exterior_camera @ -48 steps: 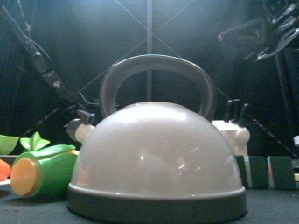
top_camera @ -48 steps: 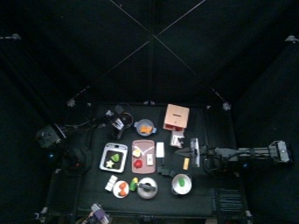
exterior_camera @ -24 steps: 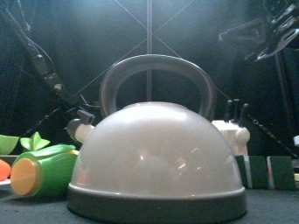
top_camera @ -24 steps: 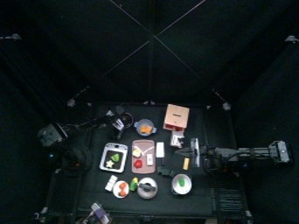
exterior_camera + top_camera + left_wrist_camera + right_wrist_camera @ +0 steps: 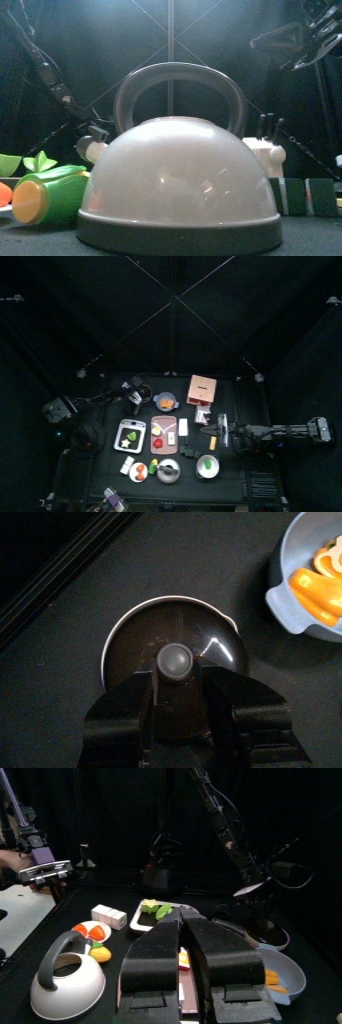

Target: Grab pot lid

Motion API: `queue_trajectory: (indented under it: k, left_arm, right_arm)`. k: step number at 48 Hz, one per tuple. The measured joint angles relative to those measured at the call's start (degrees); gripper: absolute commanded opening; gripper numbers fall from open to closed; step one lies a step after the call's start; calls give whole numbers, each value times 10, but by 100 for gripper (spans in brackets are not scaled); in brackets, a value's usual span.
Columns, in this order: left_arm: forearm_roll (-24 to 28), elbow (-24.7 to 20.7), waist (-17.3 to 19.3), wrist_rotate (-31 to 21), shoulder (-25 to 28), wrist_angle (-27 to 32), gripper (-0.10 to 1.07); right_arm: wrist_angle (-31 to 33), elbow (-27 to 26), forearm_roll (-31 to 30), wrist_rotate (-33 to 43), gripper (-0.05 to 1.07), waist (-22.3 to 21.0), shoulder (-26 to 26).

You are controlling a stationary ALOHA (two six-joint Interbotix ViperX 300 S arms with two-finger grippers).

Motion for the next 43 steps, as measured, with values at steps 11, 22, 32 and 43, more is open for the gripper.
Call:
queue_trajectory:
  k: [11,22,32,43]
  left_arm:
    - [0,3,0,3,-21,11,55]
    - [0,17,-16,2,-73,42,55]
    - [0,31,-42,2,-122,47,55]
    - [-2,48,-42,1,-145,35,55]
  right_arm:
    - [-1,0,0,0,2,-1,0]
    - [0,0,0,0,2,-1,0]
    - [-1,0,0,0,2,-1,0]
    - [-1,3,0,1,2,-1,0]
